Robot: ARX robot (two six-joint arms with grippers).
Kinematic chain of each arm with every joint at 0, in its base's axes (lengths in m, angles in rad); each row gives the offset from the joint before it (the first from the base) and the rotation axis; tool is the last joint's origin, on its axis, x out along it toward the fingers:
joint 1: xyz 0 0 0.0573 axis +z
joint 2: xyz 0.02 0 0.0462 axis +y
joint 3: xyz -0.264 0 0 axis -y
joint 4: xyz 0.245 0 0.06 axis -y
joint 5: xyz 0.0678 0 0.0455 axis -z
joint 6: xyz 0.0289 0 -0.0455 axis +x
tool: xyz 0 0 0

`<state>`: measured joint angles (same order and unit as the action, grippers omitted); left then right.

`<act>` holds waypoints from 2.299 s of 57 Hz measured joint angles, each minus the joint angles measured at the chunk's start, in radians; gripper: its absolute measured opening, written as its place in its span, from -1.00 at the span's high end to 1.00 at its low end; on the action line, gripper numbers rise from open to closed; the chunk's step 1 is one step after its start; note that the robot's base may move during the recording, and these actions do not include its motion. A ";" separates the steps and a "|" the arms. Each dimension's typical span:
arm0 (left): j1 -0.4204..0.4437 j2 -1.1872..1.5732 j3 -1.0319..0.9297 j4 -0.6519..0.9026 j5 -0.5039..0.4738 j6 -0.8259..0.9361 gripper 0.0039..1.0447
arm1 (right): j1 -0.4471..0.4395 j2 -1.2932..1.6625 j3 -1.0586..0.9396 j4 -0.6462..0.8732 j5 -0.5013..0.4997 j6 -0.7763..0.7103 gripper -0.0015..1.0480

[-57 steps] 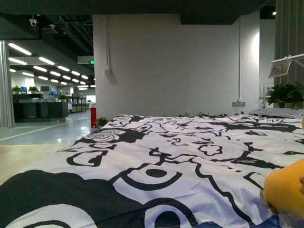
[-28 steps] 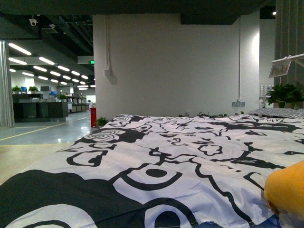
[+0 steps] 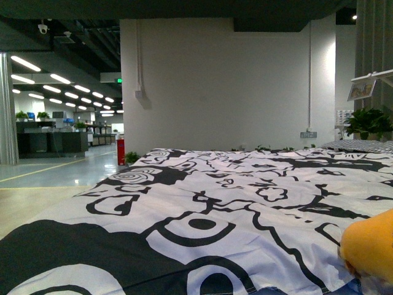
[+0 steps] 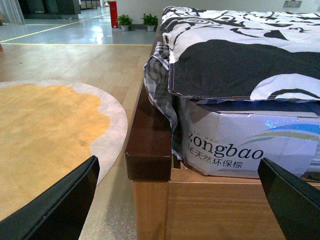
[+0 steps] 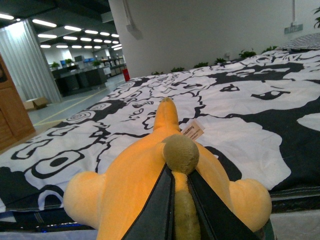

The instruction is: Put away toys

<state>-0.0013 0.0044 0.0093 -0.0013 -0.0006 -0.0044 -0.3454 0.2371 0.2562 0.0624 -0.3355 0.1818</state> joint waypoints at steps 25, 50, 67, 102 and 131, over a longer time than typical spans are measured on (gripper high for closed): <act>0.000 0.000 0.000 0.000 0.000 0.000 -0.89 | 0.307 -0.129 -0.117 -0.085 0.325 -0.170 0.89; 0.000 0.000 0.000 0.000 0.000 0.000 -0.89 | 0.340 -0.182 -0.185 -0.070 0.336 -0.176 0.89; 0.000 0.000 0.000 0.000 0.000 0.000 -0.89 | 0.341 -0.232 -0.243 -0.063 0.337 -0.176 0.89; 0.000 0.000 0.000 0.000 0.000 0.000 -0.89 | 0.341 -0.233 -0.243 -0.063 0.337 -0.176 0.89; 0.001 0.000 0.000 0.000 0.000 0.000 -0.89 | 0.344 -0.232 -0.243 -0.066 0.328 -0.176 0.89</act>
<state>-0.0006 0.0044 0.0093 -0.0013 -0.0006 -0.0044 -0.0017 0.0048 0.0135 -0.0036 -0.0074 0.0059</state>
